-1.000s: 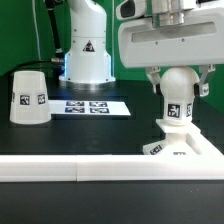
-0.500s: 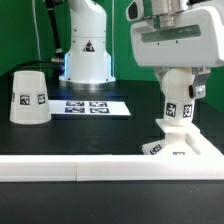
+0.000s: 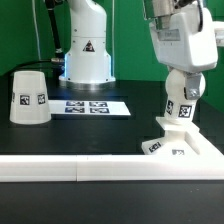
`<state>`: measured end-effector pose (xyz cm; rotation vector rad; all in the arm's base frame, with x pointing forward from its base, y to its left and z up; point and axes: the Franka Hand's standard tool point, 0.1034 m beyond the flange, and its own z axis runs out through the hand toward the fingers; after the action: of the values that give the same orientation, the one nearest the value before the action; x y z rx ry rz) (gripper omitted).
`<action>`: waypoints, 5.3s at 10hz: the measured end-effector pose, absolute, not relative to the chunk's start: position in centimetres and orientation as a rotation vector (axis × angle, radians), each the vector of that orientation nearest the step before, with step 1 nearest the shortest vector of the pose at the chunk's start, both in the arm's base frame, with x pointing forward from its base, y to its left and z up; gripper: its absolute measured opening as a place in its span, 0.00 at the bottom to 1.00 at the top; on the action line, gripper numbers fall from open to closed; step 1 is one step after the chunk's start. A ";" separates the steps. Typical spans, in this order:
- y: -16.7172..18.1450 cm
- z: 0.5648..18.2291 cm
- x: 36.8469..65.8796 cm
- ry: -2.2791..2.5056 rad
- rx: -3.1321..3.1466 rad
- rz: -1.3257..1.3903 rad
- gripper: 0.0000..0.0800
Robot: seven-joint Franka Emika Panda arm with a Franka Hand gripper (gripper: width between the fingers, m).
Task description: Assemble lamp
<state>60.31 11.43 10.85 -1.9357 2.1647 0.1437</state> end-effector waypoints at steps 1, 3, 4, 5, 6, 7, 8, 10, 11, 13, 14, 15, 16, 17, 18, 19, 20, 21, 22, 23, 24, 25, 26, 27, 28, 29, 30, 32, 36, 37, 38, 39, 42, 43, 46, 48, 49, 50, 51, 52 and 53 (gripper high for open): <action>11.6 10.9 60.3 2.163 -1.935 0.147 0.80; 10.9 11.0 60.2 1.941 -2.160 0.130 0.86; 11.1 11.2 60.0 1.865 -2.243 0.156 0.87; 11.5 11.5 59.9 1.743 -2.358 0.169 0.87; 11.4 11.4 59.9 1.655 -2.416 0.156 0.87; 11.4 11.3 59.9 1.559 -2.476 0.144 0.87; 11.4 11.3 59.9 1.471 -2.526 0.133 0.87; 11.4 11.3 59.9 1.248 -2.637 0.106 0.87; 11.0 11.4 59.8 0.953 -2.777 0.079 0.87; 10.4 11.5 60.0 0.524 -2.907 0.030 0.87; 10.3 11.6 60.0 0.334 -2.947 0.016 0.87; 10.3 11.6 60.0 0.184 -2.969 0.003 0.87; 10.2 11.5 60.0 0.119 -2.972 -0.002 0.87; 10.2 11.5 60.0 0.016 -2.975 -0.011 0.87; 10.1 11.5 60.0 -0.104 -2.974 -0.021 0.87; 10.1 11.5 60.0 -0.182 -2.970 -0.027 0.87; 10.0 11.6 60.1 -0.354 -2.971 -0.041 0.87; 10.1 11.6 60.2 -0.587 -2.961 -0.063 0.87; 10.2 11.7 60.3 -0.790 -2.929 -0.080 0.87; 10.4 11.6 60.3 -0.917 -2.899 -0.083 0.87; 10.7 11.6 60.2 -1.057 -2.866 -0.082 0.87; 11.0 11.5 60.1 -1.202 -2.822 -0.080 0.87; 11.1 11.5 60.1 -1.351 -2.761 -0.082 0.87; 11.1 11.6 60.3 -1.531 -2.681 -0.085 0.87; 11.0 11.8 60.5 -1.671 -2.615 -0.088 0.87; 11.0 11.8 60.5 -1.730 -2.587 -0.085 0.87; 10.9 11.8 60.6 -1.807 -2.544 -0.085 0.87; 10.9 11.6 60.5 -1.838 -2.530 -0.096 0.87; 10.7 11.6 60.6 -1.831 -2.535 -0.096 0.72; 10.7 11.6 60.6 -1.814 -2.547 -0.096 0.72; 10.7 11.6 60.6 -1.792 -2.561 -0.096 0.72; 10.5 11.6 60.6 -1.772 -2.573 -0.098 0.72; 9.9 11.7 60.7 -1.311 -2.816 -0.140 0.72; 9.9 11.7 60.7 -1.167 -2.872 -0.139 0.72; 9.7 11.7 60.9 -0.837 -2.974 -0.136 0.72; 9.6 11.8 61.0 -0.664 -3.014 -0.135 0.72; 9.6 11.8 61.0 -0.595 -3.027 -0.134 0.72; 9.5 11.8 61.0 -0.495 -3.043 -0.133 0.72; 9.4 11.8 61.0 -0.342 -3.060 -0.129 0.72; 9.2 11.9 61.1 -0.151 -3.074 -0.124 0.72; 9.0 11.9 61.1 -0.011 -3.075 -0.120 0.72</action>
Offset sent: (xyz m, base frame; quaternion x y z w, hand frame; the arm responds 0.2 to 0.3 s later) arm 0.0021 -0.0081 0.0082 -0.0560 0.0115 -0.2084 0.9764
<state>61.08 9.03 11.88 -3.0755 -0.0111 -0.1197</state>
